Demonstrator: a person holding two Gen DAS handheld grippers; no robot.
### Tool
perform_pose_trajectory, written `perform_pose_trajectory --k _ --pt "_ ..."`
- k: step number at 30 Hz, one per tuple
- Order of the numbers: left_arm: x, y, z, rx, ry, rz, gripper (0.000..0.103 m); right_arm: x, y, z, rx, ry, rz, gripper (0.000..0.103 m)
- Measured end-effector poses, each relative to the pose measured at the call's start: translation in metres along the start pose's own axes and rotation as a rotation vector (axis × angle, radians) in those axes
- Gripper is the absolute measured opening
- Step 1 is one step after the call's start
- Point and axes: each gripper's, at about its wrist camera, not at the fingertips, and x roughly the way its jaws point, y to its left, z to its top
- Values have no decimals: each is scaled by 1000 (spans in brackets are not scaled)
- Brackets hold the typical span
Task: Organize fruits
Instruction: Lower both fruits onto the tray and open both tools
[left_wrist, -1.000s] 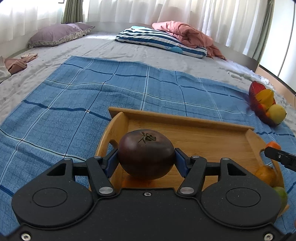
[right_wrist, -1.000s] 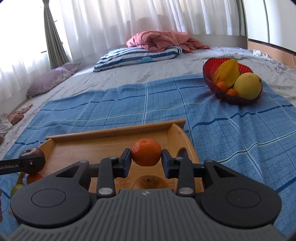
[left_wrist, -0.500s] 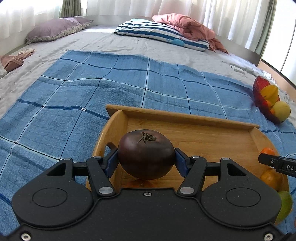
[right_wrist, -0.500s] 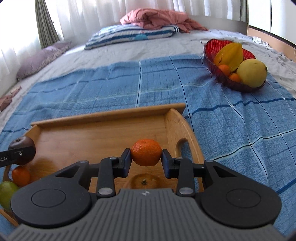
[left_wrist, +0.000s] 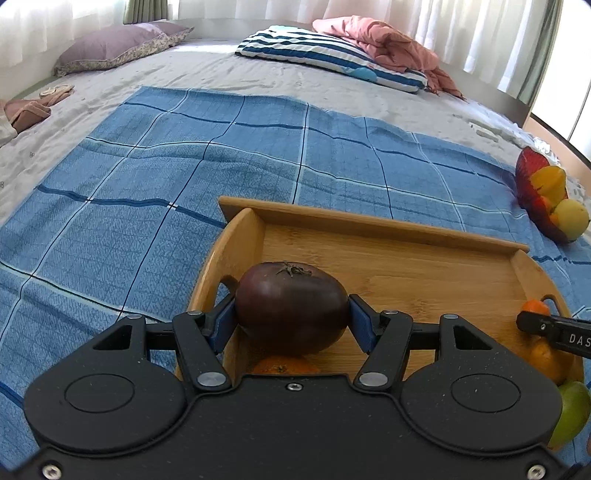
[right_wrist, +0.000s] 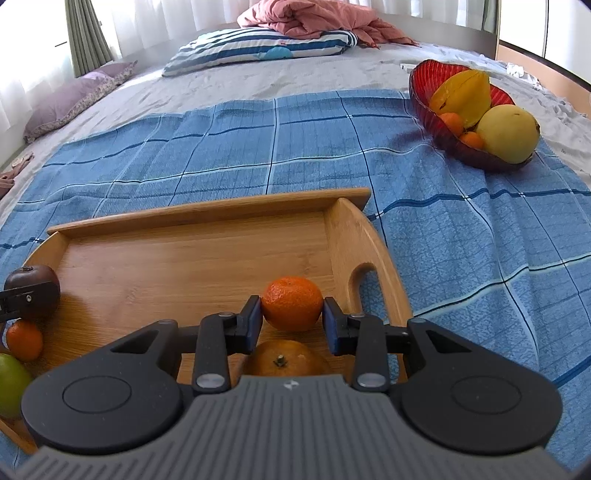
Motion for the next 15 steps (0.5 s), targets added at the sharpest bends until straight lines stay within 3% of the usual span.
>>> perform_pose_trajectory --k 15 --pt "0 -5 -2 31 -13 13 62 2 -1 0 4 1 7 43"
